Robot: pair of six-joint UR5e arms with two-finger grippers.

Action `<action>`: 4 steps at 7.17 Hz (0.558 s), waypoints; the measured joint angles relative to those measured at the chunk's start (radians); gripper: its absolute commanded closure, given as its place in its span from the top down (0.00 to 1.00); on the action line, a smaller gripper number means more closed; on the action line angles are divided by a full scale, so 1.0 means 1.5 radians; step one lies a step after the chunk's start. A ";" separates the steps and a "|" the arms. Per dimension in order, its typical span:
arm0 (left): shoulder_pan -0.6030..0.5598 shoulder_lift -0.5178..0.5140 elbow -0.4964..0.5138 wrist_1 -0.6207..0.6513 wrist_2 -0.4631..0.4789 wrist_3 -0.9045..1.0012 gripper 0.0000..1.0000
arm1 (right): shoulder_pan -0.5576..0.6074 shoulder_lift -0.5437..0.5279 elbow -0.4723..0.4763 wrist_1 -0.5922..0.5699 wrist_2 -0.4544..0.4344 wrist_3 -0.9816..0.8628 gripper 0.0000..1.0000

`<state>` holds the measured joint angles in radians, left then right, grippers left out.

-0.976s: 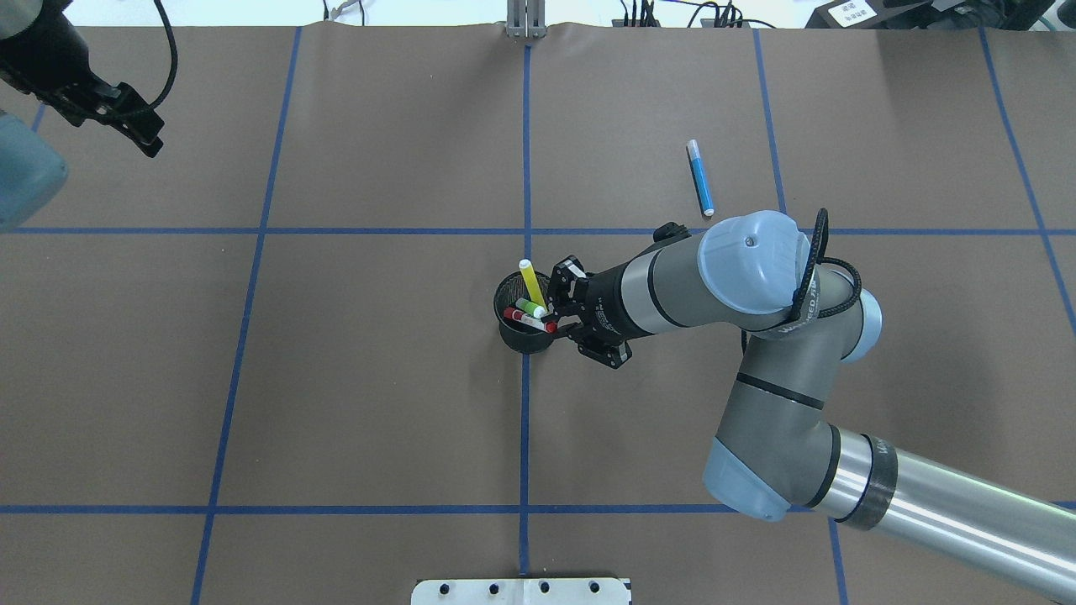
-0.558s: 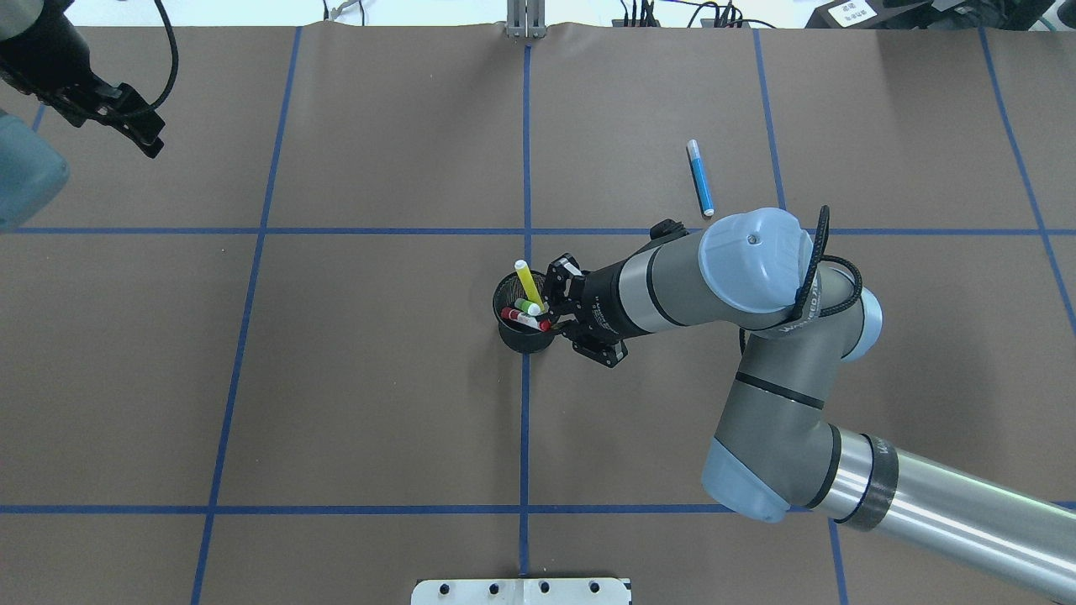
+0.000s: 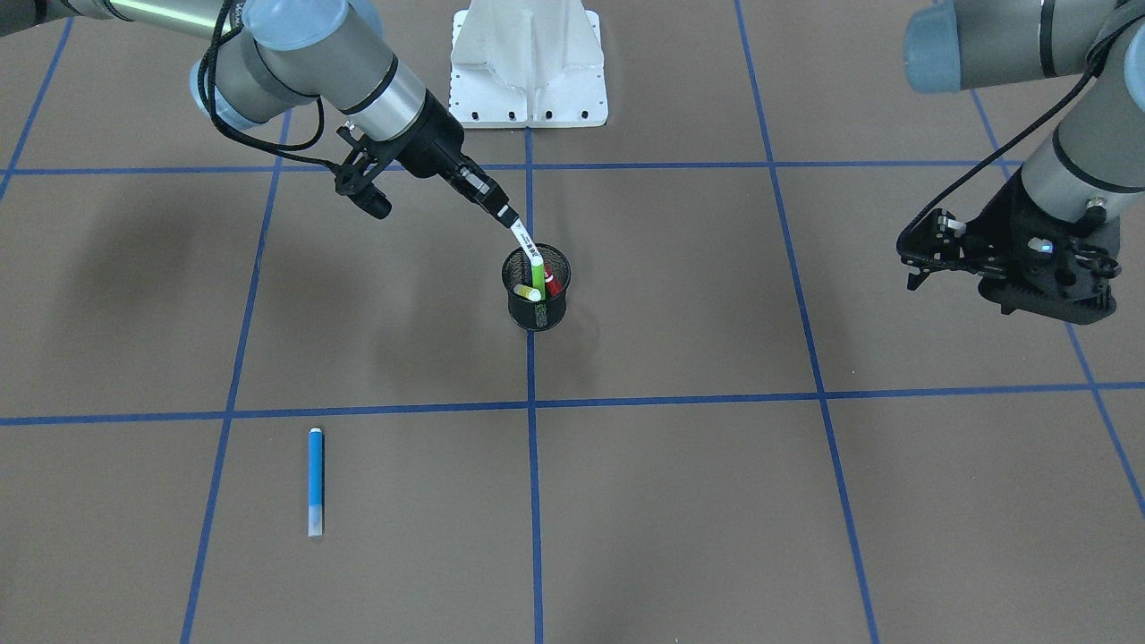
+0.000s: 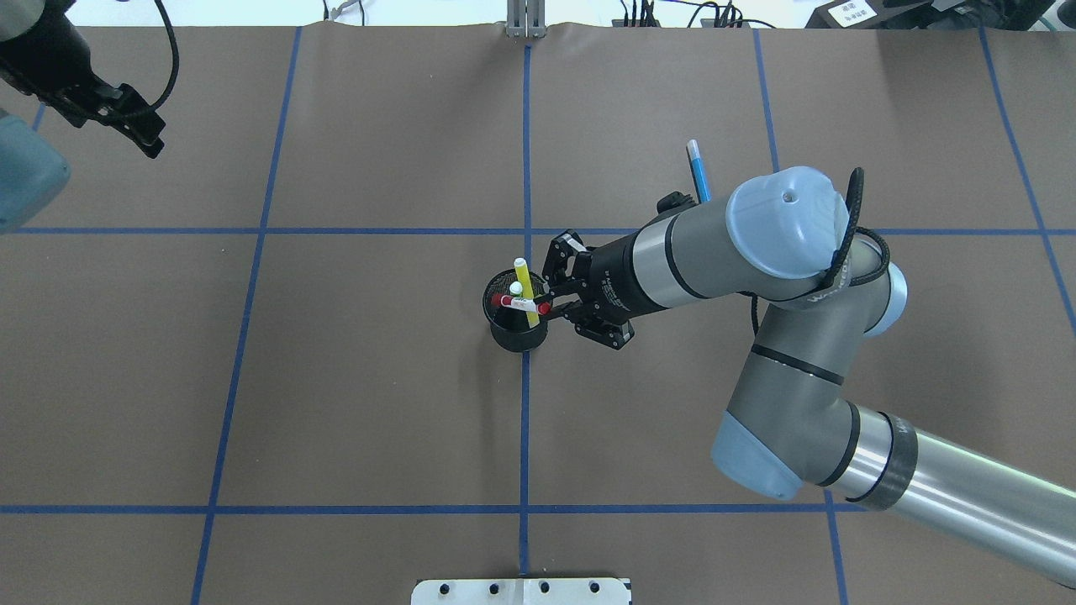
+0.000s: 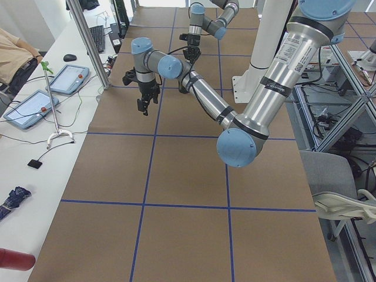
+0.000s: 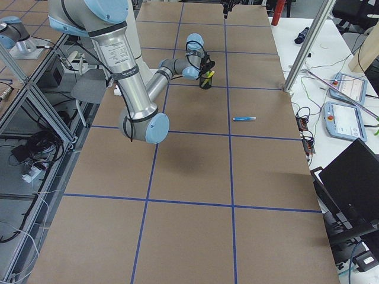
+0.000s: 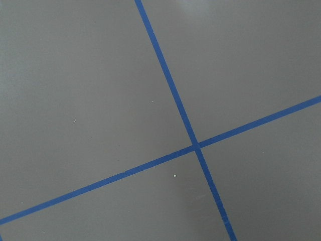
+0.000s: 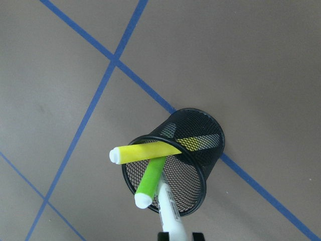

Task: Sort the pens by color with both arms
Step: 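Grasp the red-capped white marker with the right gripper and lift it, then carry the red-capped marker beside the blue marker and release it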

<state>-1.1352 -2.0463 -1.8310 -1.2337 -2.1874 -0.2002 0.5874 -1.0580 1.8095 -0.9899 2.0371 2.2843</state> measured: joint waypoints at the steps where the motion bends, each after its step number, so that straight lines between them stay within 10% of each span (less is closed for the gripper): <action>1: 0.000 0.000 0.000 0.000 0.000 -0.001 0.99 | 0.030 -0.001 0.012 -0.005 0.046 0.000 0.00; 4: 0.000 -0.001 -0.002 -0.001 0.000 -0.006 0.99 | 0.120 0.001 0.064 -0.049 0.168 -0.002 0.00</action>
<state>-1.1351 -2.0476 -1.8336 -1.2348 -2.1875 -0.2090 0.7674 -1.0567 1.9055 -1.0637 2.2894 2.2814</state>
